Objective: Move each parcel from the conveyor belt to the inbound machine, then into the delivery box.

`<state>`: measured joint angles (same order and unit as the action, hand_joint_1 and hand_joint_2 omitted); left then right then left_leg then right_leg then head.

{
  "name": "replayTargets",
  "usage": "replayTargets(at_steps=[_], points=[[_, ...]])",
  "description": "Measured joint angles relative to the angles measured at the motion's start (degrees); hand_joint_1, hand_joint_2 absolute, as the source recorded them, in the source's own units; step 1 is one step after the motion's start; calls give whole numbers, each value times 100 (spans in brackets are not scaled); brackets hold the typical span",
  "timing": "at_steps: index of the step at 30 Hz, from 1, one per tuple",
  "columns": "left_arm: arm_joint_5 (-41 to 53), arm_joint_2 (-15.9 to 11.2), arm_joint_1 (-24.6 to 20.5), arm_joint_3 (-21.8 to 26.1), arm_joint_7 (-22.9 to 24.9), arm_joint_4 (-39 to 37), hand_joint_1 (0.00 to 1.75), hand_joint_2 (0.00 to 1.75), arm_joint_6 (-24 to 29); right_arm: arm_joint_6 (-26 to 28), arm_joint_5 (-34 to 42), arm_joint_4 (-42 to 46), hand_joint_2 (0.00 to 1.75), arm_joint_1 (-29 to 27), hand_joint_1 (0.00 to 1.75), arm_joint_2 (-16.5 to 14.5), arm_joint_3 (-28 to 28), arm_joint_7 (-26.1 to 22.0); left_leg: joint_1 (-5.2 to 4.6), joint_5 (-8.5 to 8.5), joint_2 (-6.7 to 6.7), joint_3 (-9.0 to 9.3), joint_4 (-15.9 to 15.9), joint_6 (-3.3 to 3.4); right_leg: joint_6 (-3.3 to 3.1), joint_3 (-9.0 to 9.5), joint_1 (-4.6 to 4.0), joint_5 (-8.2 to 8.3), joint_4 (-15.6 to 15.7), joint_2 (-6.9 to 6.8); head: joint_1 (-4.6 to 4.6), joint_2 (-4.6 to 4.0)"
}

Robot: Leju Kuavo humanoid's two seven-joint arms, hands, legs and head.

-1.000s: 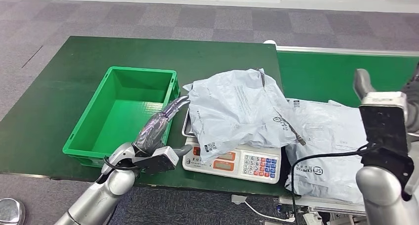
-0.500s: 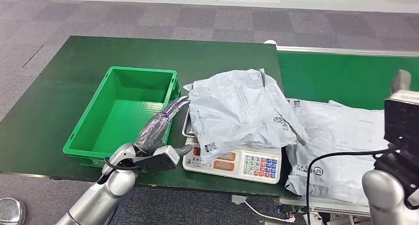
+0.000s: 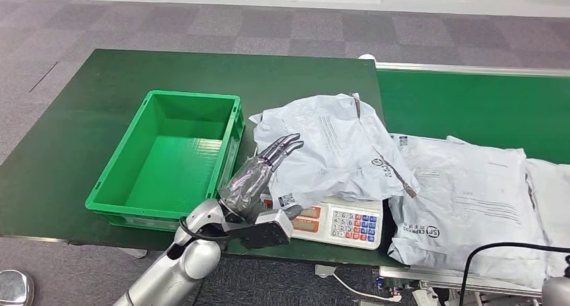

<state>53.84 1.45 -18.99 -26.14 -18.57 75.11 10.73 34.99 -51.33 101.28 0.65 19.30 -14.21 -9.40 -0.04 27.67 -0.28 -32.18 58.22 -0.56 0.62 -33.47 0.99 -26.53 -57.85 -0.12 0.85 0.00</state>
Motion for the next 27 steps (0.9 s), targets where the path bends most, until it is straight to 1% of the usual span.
replayTargets(at_steps=[4,6,7,10,12,14,16,20,22,24,27], points=[[2,97,-54,-91,4,-12,0,175,-16,-10,-48,82,175,-146,0,-35,-109,32,1,-1,1,13,2,-1,0,-3,-3,-1,1,5,1,0],[-16,206,-185,-210,-51,-66,0,175,-93,-40,53,285,175,-517,0,-64,-326,5,1,-2,-29,7,4,0,7,3,-6,-8,2,-27,0,0],[-40,269,-278,-292,-77,-108,0,175,-148,-91,158,436,175,-726,0,-100,-520,-64,1,-2,-47,1,3,1,9,7,-5,-12,2,-45,-1,0],[-152,408,-501,-518,-95,-257,0,175,-274,-347,415,843,175,-1103,0,-309,-1160,-436,2,5,-41,-4,-2,1,8,7,-1,-15,0,-38,-1,0],[-238,474,-621,-591,-102,-368,0,175,-326,-510,347,1040,175,-1248,0,-502,-1464,-597,1,10,-19,-2,-2,3,8,2,-1,-15,0,-20,0,0],[-312,534,-725,-634,-134,-471,0,175,-383,-675,171,1180,175,-1320,0,-671,-1649,-586,1,10,-14,-1,-2,3,8,0,-1,-15,0,-16,0,0],[-366,573,-774,-669,-167,-533,0,175,-437,-1038,212,1293,175,-1435,0,-731,-1757,-499,0,10,-13,1,-2,3,8,2,0,-15,1,-15,0,0],[-507,484,-808,-686,-208,-558,0,175,-520,-2482,782,1473,175,-1717,0,-570,-2012,-455,-2,10,-7,0,-2,4,9,1,2,-14,1,-7,0,0],[-558,400,-823,-687,-234,-551,0,175,-529,-2976,768,1511,175,-1731,0,-513,-2200,-533,-2,10,-4,0,-2,4,9,4,2,-13,0,-3,0,0],[-589,298,-825,-687,-246,-534,0,175,-526,-3094,545,1515,175,-1702,0,-508,-2288,-528,-1,9,-4,-1,-4,3,9,8,1,-13,0,-3,0,0],[-604,135,-805,-686,-302,-528,0,175,-498,-2809,228,1464,175,-1650,0,-471,-2186,-233,1,8,-4,0,-4,2,8,8,0,-13,-1,-2,0,0]])
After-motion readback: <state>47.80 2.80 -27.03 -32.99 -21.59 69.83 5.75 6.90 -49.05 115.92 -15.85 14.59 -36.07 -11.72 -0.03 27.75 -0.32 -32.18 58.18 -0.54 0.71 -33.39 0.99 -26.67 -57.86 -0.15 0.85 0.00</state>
